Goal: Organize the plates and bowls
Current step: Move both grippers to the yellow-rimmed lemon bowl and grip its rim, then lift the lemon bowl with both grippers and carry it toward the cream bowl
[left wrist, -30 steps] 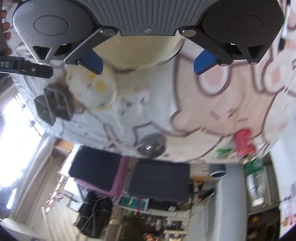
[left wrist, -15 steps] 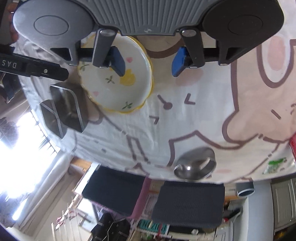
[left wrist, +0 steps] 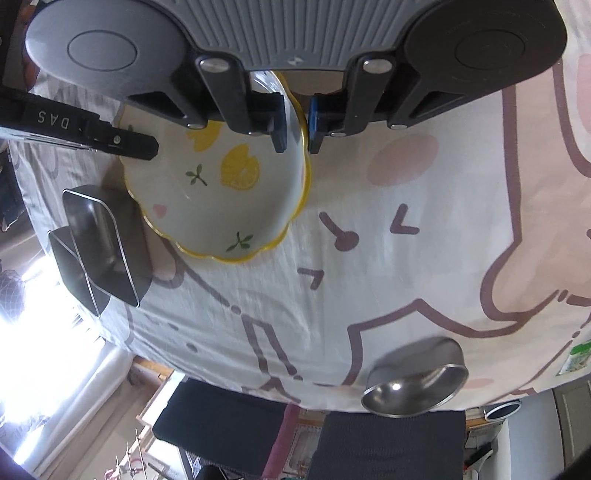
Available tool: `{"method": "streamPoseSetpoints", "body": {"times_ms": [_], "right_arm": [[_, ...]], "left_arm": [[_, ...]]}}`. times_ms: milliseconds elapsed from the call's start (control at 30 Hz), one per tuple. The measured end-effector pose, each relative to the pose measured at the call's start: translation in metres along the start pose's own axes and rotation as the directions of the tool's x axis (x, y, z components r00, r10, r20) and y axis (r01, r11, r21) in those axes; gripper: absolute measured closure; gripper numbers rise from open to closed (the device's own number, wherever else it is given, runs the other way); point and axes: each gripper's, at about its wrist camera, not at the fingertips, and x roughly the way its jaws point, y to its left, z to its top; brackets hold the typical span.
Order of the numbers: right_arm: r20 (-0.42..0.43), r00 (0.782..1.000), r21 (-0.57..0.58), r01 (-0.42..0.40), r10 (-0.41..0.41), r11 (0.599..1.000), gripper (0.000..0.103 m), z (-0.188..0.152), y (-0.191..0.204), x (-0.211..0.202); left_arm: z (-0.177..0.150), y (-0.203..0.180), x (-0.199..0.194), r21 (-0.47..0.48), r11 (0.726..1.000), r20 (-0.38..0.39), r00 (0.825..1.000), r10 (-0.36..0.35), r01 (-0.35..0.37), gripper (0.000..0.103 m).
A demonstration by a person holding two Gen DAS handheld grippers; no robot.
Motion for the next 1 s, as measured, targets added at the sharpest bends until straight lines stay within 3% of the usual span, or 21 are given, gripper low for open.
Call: {"method": "streamPoseSetpoints", "body": {"times_ms": [400,567,1000], "right_arm": [[0.007,0.999,-0.054,0.044,-0.044,0.998,0.093,0.002,0.006,-0.003],[0.086,0.995,-0.107,0.063,-0.054,0.992,0.093,0.001,0.011,-0.033],[0.245,0.969,-0.101,-0.014,0.038,0.995,0.092,-0.025,0.01,-0.123]], "left_arm": [[0.0,-0.014,-0.014,0.032,0.999,0.064,0.998,0.011,-0.013,0.095],[0.0,-0.027,-0.039,0.043,0.999,0.142,0.99,-0.009,0.003,0.096],[-0.022,-0.066,-0.118,0.074,0.997,0.265,0.964,-0.004,-0.017,0.095]]}}
